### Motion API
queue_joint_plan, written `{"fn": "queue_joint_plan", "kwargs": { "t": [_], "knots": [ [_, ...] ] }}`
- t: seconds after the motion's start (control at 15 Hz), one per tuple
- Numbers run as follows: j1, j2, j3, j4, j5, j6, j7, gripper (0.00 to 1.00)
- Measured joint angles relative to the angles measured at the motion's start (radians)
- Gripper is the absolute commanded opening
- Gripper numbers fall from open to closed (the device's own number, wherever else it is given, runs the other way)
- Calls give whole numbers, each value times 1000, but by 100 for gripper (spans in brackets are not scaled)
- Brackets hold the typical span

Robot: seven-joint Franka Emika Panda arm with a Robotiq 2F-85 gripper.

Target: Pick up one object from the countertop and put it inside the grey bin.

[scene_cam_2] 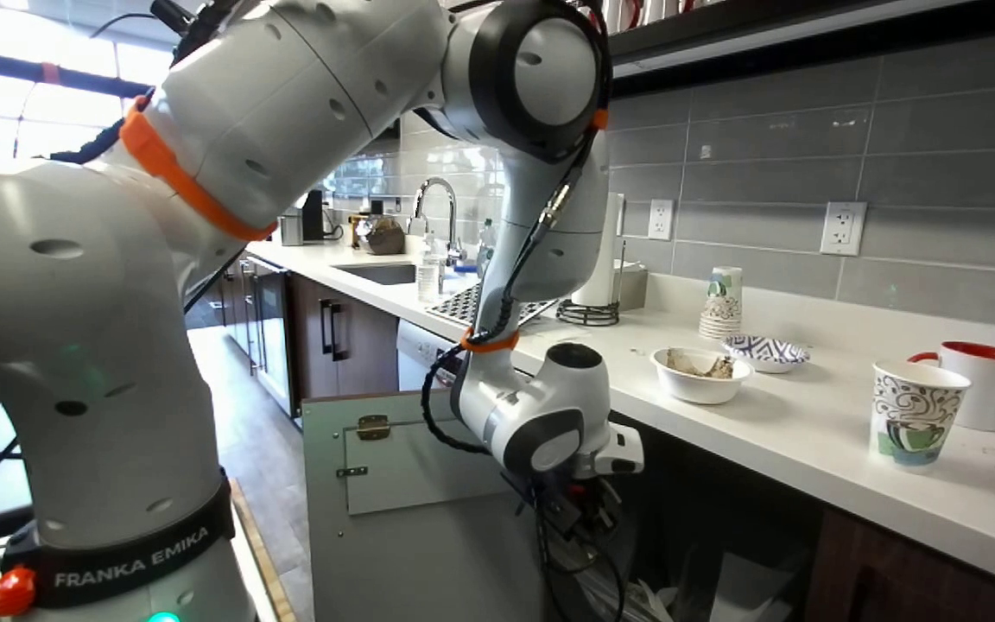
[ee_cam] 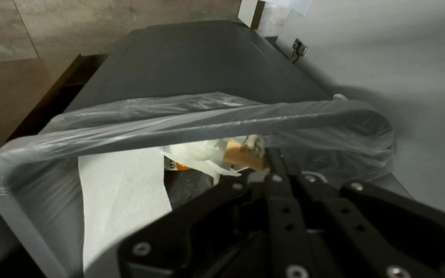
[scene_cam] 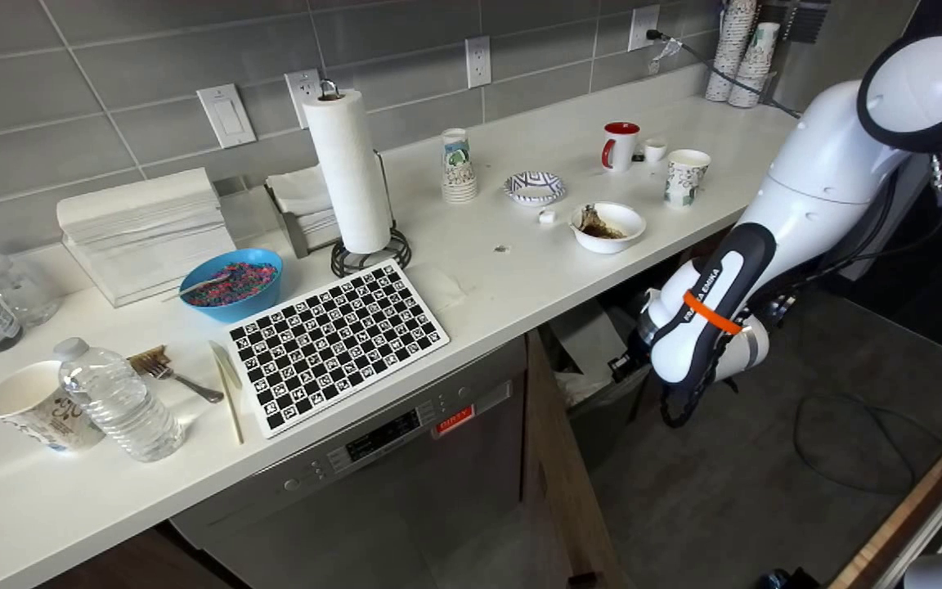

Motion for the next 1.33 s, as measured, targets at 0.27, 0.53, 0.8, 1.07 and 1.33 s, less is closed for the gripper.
{"fn": "queue_joint_plan", "kwargs": {
  "t": [0.27,0.53,0.8,1.07,1.33],
  "knots": [
    [-5,78,14,106,-5,0,1,0],
    [-4,138,17,190,-5,0,1,0],
    [-3,180,17,248,-4,0,17,0],
    [6,211,16,294,4,0,42,27],
    [22,233,10,326,13,0,66,56]
  ]
}}
